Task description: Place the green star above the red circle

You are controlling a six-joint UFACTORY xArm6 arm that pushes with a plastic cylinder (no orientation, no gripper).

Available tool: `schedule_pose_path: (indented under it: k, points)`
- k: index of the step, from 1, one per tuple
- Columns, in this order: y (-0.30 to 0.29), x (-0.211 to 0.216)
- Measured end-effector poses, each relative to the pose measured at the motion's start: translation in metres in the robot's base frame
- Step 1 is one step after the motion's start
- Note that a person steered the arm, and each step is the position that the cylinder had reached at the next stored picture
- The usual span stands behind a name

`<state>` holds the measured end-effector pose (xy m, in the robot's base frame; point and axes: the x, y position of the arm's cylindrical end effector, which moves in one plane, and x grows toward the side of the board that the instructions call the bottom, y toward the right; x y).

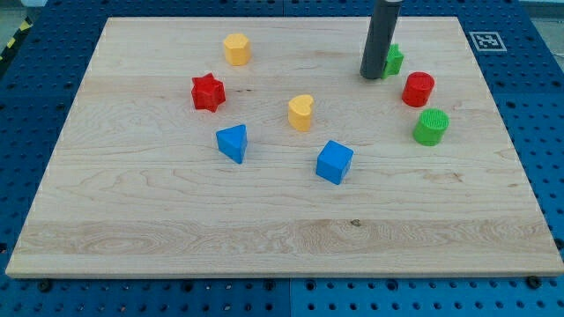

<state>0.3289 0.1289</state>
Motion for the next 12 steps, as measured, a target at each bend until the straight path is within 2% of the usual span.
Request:
schedule_pose_path:
  k: [2,3,4,5,9,10,12]
  points:
    - [-0.037,-0.001]
    - [-0.046,-0.018]
    - [-0.046,-0.039]
    - [-0.045,-0.035]
    - [0.025,-0.026]
    - [0.012,-0.022]
    - [-0.086,0.009]
